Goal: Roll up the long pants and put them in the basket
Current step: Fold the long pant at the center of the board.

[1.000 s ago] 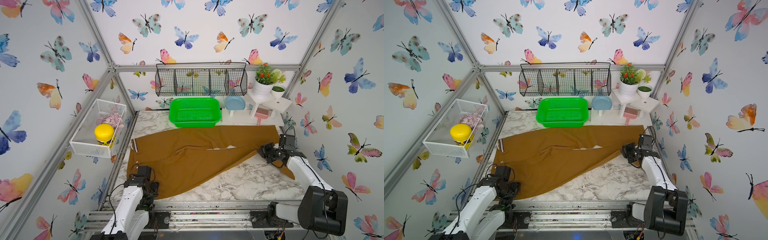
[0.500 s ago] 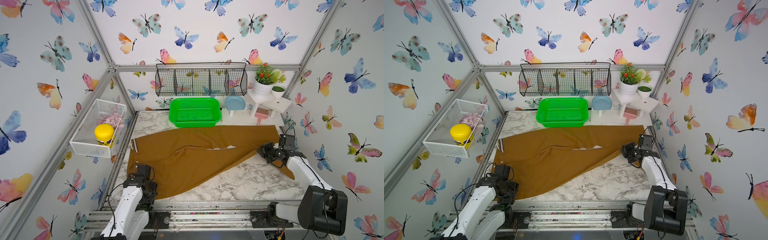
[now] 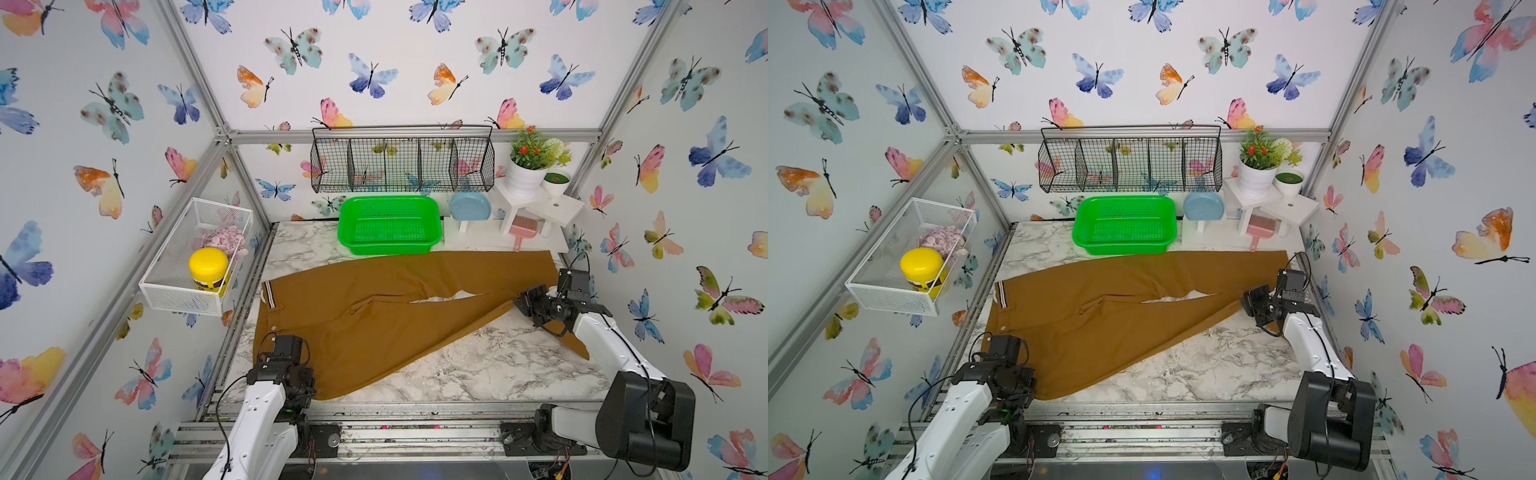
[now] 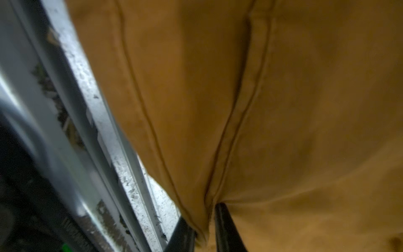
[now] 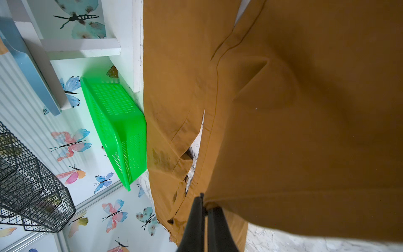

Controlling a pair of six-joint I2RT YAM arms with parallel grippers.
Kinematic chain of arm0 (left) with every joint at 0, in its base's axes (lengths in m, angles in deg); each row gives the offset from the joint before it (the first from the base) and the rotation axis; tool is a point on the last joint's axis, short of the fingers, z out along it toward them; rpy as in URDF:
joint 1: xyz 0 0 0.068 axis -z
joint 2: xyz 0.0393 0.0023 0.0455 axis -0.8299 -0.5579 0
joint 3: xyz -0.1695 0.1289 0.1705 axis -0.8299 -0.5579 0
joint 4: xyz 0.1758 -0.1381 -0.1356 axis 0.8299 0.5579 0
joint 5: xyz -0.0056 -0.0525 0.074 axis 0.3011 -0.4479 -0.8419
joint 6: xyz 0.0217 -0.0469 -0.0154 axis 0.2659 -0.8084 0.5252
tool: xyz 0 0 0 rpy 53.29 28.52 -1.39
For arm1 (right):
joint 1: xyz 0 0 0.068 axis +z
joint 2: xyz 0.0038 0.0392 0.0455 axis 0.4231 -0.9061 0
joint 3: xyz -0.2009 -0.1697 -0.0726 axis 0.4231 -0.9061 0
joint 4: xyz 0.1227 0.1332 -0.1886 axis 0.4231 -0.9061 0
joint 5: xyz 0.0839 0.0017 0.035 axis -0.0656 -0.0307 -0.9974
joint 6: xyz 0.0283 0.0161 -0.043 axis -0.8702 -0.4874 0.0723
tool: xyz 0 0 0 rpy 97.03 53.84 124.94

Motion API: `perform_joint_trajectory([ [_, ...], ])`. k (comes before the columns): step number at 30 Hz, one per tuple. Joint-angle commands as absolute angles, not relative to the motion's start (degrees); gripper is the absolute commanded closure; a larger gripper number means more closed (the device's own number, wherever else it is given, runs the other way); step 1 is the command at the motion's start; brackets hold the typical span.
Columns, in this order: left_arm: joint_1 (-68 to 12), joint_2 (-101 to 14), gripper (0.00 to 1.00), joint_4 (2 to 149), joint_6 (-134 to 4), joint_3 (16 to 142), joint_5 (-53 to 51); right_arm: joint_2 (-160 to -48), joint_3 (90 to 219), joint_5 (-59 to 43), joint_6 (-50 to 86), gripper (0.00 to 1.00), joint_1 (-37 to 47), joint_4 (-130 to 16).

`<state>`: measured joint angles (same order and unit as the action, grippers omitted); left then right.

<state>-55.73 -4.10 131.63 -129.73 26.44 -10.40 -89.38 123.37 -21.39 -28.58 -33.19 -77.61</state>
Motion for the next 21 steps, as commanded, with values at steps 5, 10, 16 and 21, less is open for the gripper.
perform_joint_trajectory([
  [5,-55.57,-4.22,1.0,131.41,-127.65,23.84,-8.84,-89.84,122.94,-20.74,-27.32,0.97,-33.18,-77.06],
  [10,-55.62,-4.39,1.0,137.88,-124.45,33.4,-12.75,-89.31,124.84,-19.42,-24.5,0.97,-33.2,-80.76],
  [16,-55.59,-6.08,1.0,147.08,-121.31,48.9,-20.54,-86.78,128.09,-15.26,-19.73,0.97,-33.12,-88.41],
  [21,-55.64,-8.79,1.0,150.32,-118.98,57.19,-24.39,-84.03,129.16,-12.63,-16.41,0.97,-33.17,-93.21],
])
